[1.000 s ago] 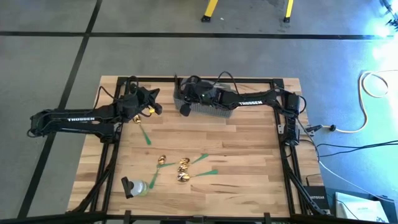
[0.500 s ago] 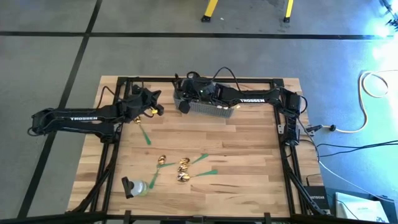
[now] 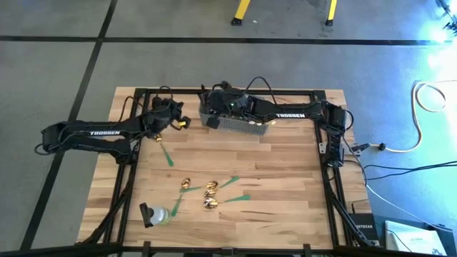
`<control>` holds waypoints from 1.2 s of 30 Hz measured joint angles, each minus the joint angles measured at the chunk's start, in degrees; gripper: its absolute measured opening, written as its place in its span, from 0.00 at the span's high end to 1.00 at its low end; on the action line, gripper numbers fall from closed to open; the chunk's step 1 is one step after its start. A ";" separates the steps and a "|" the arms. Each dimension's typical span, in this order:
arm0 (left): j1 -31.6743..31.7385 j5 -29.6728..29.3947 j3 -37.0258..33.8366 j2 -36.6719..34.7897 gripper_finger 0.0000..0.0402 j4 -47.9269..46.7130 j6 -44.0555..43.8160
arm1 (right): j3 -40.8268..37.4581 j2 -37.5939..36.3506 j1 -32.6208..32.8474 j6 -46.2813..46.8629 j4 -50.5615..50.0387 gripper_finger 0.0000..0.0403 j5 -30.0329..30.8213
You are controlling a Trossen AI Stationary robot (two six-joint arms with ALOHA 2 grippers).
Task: Sort silverware
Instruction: Put the black fork into the gray organizer, then put the green spoon into the gray organizer
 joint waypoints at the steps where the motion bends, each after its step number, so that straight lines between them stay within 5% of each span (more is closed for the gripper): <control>1: 0.62 1.64 0.00 0.23 1.00 -0.02 -0.34 | 0.00 -0.89 0.01 -2.73 -0.01 0.75 1.13; 7: 0.86 11.36 0.00 1.00 1.00 -2.86 -1.17 | 0.02 -7.88 1.93 -13.18 -2.21 0.73 6.59; 13: -3.88 18.05 0.00 0.80 1.00 -4.24 -1.67 | 0.09 -12.56 5.80 -12.01 -15.44 0.74 6.22; 20: -14.90 21.25 0.00 1.35 1.00 -4.57 -2.97 | -1.15 -12.63 13.34 -2.61 -31.36 0.74 -10.06; 24: -24.20 17.83 0.01 1.35 1.00 -4.19 -4.67 | -4.91 -12.48 20.06 -0.30 -34.47 0.74 -10.31; 29: -34.33 6.61 0.04 2.92 1.00 -3.93 -7.80 | -13.51 -12.45 26.81 7.13 -26.30 0.73 -8.78; 36: -40.14 0.95 0.04 10.72 1.00 2.56 -11.06 | -22.81 -10.67 31.69 16.10 -15.01 0.72 -9.75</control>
